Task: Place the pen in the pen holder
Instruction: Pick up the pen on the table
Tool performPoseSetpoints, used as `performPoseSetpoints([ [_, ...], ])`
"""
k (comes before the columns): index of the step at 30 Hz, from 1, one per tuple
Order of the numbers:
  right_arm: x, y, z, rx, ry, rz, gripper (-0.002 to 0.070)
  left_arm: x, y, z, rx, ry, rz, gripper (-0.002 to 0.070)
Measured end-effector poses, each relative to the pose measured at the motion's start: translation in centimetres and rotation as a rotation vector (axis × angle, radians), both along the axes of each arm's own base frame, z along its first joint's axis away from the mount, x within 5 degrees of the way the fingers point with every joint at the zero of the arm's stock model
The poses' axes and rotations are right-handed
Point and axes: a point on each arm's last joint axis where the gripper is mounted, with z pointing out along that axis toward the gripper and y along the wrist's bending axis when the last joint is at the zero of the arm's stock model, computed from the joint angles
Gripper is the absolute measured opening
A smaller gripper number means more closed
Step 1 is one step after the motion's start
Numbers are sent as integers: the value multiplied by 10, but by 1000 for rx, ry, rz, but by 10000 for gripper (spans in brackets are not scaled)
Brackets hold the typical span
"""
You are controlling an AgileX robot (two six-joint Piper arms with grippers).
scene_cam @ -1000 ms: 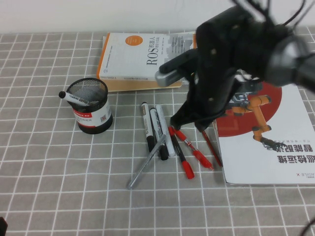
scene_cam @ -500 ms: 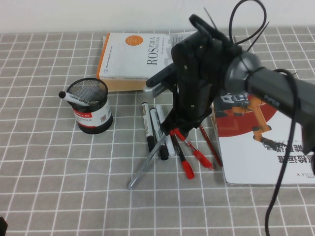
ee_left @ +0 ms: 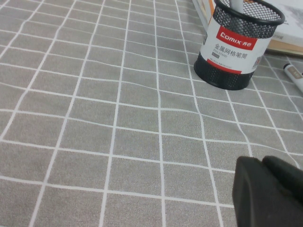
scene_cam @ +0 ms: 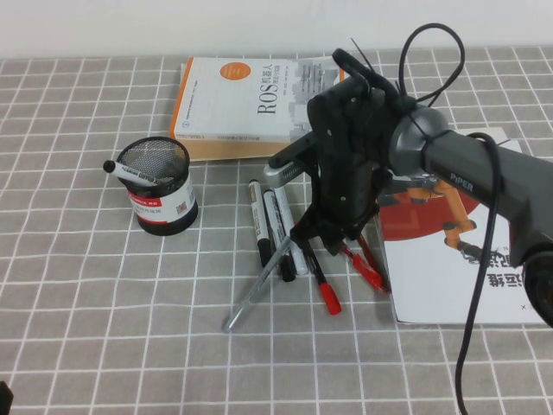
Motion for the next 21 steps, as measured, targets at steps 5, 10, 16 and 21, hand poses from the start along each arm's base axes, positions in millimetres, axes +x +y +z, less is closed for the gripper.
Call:
performPoseSetpoints([
  [5, -1, 1, -1, 37, 30, -16, 149, 0, 0, 0, 0, 0, 0, -5],
  [10, -4, 7, -1, 94, 67, -10, 64, 0, 0, 0, 0, 0, 0, -5],
  [16, -13, 12, 19, 201, 94, 34, 64, 0, 0, 0, 0, 0, 0, -5],
  [21, -29, 3, 77, 323, -63, 68, 64, 0, 0, 0, 0, 0, 0, -5],
])
